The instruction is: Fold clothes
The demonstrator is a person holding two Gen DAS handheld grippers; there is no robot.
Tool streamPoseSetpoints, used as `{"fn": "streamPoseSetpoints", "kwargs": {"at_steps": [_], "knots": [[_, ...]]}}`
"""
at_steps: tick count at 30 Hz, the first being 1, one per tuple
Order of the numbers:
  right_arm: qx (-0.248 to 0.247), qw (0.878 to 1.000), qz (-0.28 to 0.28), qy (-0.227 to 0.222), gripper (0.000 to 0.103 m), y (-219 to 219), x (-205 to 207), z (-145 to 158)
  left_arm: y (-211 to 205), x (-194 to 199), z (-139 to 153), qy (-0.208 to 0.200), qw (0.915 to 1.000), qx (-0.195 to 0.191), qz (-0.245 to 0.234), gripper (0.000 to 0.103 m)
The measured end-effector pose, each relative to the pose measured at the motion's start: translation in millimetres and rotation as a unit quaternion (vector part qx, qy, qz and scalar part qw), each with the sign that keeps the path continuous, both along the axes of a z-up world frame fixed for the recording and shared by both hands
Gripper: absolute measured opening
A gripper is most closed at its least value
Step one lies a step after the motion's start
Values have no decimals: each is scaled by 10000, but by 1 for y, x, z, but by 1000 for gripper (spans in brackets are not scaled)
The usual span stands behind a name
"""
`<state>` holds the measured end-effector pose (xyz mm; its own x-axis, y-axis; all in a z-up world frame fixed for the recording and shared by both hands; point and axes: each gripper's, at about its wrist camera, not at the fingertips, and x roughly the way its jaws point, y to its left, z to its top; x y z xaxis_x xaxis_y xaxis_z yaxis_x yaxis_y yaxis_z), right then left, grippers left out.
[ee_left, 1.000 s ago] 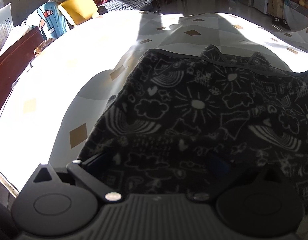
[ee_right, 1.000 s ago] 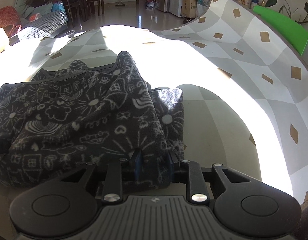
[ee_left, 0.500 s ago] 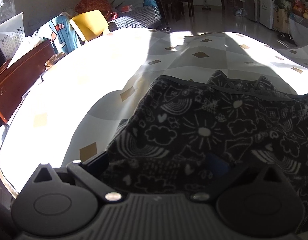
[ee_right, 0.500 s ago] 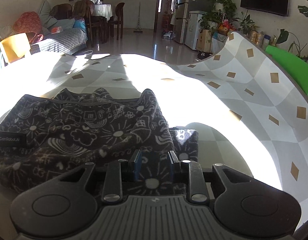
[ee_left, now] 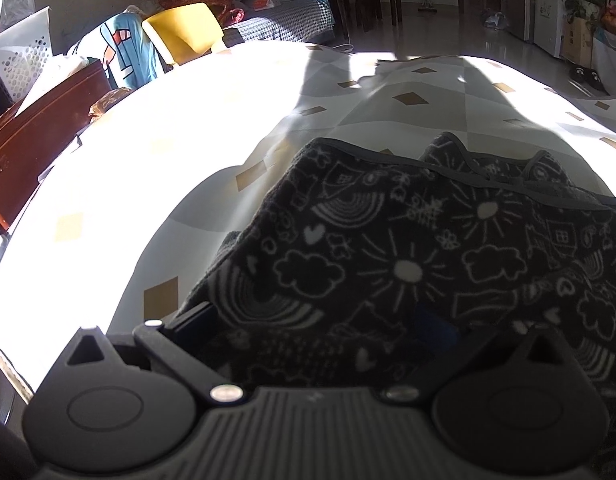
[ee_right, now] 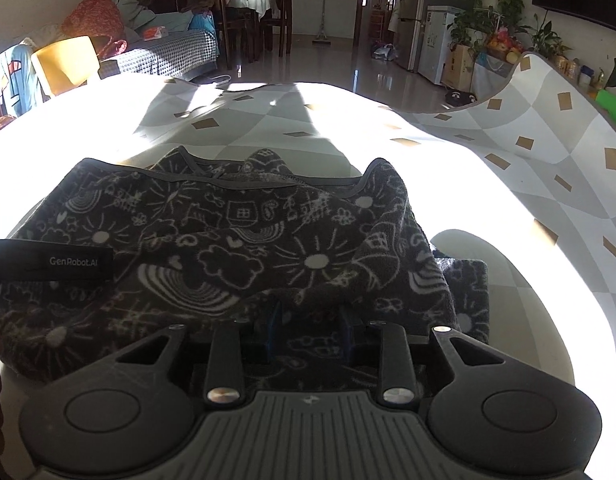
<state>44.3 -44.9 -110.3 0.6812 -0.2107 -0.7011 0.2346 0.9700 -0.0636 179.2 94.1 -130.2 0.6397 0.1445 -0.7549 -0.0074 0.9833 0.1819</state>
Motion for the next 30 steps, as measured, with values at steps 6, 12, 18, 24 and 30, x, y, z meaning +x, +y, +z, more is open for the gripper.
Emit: {"fn": "streamPoseSetpoints", "kwargs": {"at_steps": [6, 12, 18, 24, 30], "knots": [[-364, 9968, -701, 129, 25, -16, 0, -7, -1, 6, -6, 60, 9999, 104, -122, 103], [-208, 9957, -891, 117, 33, -27, -5, -9, 2, 12, -7, 198, 9998, -28, -98, 103], [-224, 9954, -926, 136, 34, -25, -3, -9, 5, 12, -5, 283, 9995, -82, -131, 103], [-503, 9955, -769, 225, 35, -15, -6, -10, 5, 5, -1, 360, 9990, -31, -269, 103], [-694, 9950, -646, 321, 36, -9, -10, -10, 7, -6, -3, 392, 9986, 27, -361, 103]]}}
